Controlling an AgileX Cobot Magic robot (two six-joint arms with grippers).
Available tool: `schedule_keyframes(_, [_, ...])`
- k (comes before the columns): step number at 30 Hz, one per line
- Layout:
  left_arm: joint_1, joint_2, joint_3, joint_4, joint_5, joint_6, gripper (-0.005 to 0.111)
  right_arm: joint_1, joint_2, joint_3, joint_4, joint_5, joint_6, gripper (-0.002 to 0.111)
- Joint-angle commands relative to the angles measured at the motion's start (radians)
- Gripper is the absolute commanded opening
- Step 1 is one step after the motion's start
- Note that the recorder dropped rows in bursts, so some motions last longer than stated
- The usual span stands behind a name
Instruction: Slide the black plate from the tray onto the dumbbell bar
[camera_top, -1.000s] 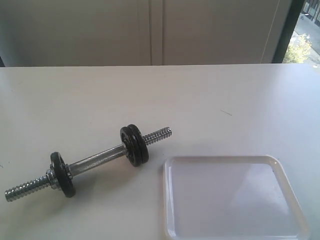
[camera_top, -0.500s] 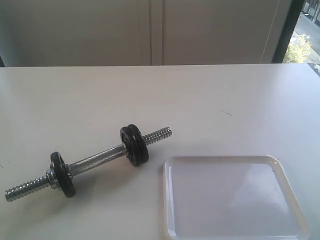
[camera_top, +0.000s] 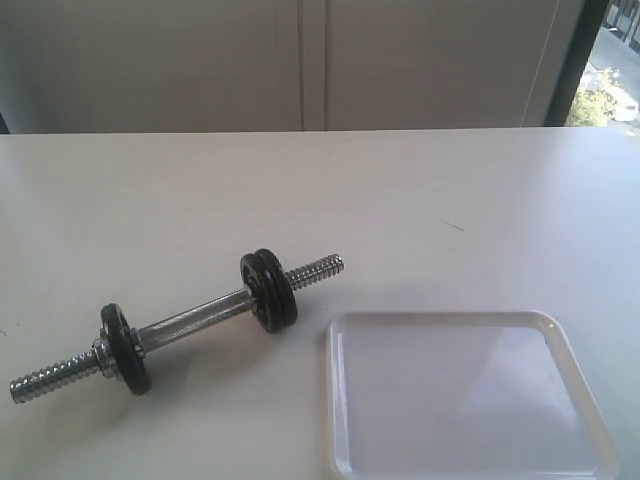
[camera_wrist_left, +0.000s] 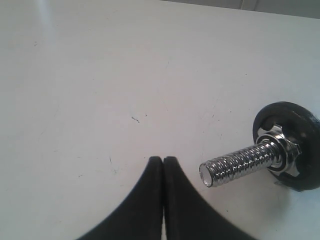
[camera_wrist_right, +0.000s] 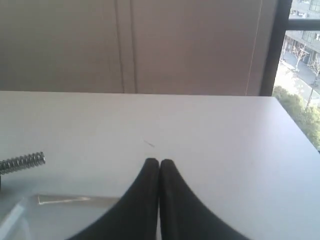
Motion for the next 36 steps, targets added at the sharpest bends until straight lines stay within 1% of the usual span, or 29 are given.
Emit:
schedule_keyframes(1, [0.0, -0.005, 0.003, -0.011, -0.005, -0.006, 0.0, -0.003, -0.005, 0.079, -0.048, -0.04, 0.011, 0.0])
schedule_keyframes(6, [0.0, -0.005, 0.003, -0.011, -0.005, -0.006, 0.0, -0.003, -0.005, 0.133, -0.075, -0.04, 0.019, 0.0])
schedule_keyframes(10, [0.0, -0.005, 0.003, -0.011, -0.005, -0.006, 0.0, -0.003, -0.005, 0.156, -0.146, -0.038, 0.098, 0.0])
schedule_keyframes(13, [0.0, -0.005, 0.003, -0.011, -0.005, -0.006, 0.0, -0.003, -0.005, 0.177, -0.162, -0.038, 0.106, 0.0])
schedule_keyframes(16, [0.0, -0.005, 0.003, -0.011, -0.005, -0.006, 0.0, -0.003, -0.005, 0.18, -0.172, -0.05, 0.11, 0.0])
schedule_keyframes(20, [0.0, -0.005, 0.003, -0.011, -0.005, -0.006, 0.0, 0.008, -0.005, 0.18, -0.227, -0.056, 0.168, 0.0])
schedule_keyframes(29, [0.0, -0.005, 0.003, -0.011, -0.005, -0.006, 0.0, 0.039, -0.005, 0.18, -0.237, -0.059, 0.172, 0.0])
schedule_keyframes(36, [0.0, -0.005, 0.003, -0.011, -0.005, -0.006, 0.0, 0.039, -0.005, 0.18, -0.237, -0.067, 0.172, 0.0])
